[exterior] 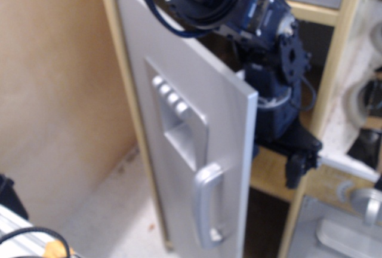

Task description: Open fridge

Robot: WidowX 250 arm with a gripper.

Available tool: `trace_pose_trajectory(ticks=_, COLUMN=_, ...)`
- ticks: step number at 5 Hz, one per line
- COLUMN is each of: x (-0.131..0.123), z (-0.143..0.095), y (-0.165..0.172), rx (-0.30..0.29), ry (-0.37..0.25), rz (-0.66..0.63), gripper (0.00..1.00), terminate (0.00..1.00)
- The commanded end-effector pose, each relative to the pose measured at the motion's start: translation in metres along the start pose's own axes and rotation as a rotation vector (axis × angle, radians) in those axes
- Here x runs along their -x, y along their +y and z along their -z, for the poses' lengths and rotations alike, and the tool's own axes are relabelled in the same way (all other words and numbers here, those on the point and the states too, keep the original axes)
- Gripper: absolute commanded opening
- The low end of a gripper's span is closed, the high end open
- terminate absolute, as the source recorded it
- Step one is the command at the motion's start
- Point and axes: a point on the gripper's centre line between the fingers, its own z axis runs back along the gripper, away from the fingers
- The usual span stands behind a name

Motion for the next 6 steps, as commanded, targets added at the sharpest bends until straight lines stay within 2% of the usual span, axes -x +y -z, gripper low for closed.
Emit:
trace_pose_trajectory(ticks=1, x=0.001, z=-0.031, y=0.024, rx=-0.022, ry=-0.010, rz=-0.042, gripper=1.00, terminate=0.00)
trace_pose_trajectory(ticks=2, x=0.008, z=-0.047, y=0.032, rx=-0.083, ry=0.016, rz=-0.057, gripper=1.00, terminate=0.00)
trace_pose_trajectory(ticks=6, x=0.054, z=-0.061, y=0.107, rx=-0.130, ry=-0.067, rz=-0.113, gripper=1.00, terminate=0.00)
